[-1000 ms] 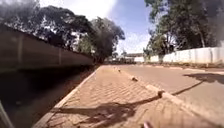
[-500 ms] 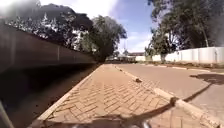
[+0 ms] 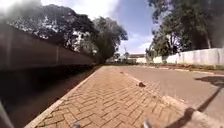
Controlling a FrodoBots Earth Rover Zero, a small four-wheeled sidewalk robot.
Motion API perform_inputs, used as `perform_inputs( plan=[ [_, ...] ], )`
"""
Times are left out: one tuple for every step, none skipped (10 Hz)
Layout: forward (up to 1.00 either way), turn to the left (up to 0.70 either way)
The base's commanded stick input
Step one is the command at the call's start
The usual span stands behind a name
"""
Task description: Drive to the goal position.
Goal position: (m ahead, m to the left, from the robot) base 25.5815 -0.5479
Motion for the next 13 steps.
perform_inputs(
  plan=[
    [0.70, 0.00],
    [0.70, 0.00],
    [0.70, 0.00],
    [0.70, 0.00],
    [0.70, 0.00],
    [0.70, 0.00],
    [0.70, 0.00],
    [0.70, 0.00],
    [0.70, 0.00],
    [0.70, 0.00],
    [0.70, 0.00],
    [0.70, 0.00],
    [0.70, 0.00]
  ],
)
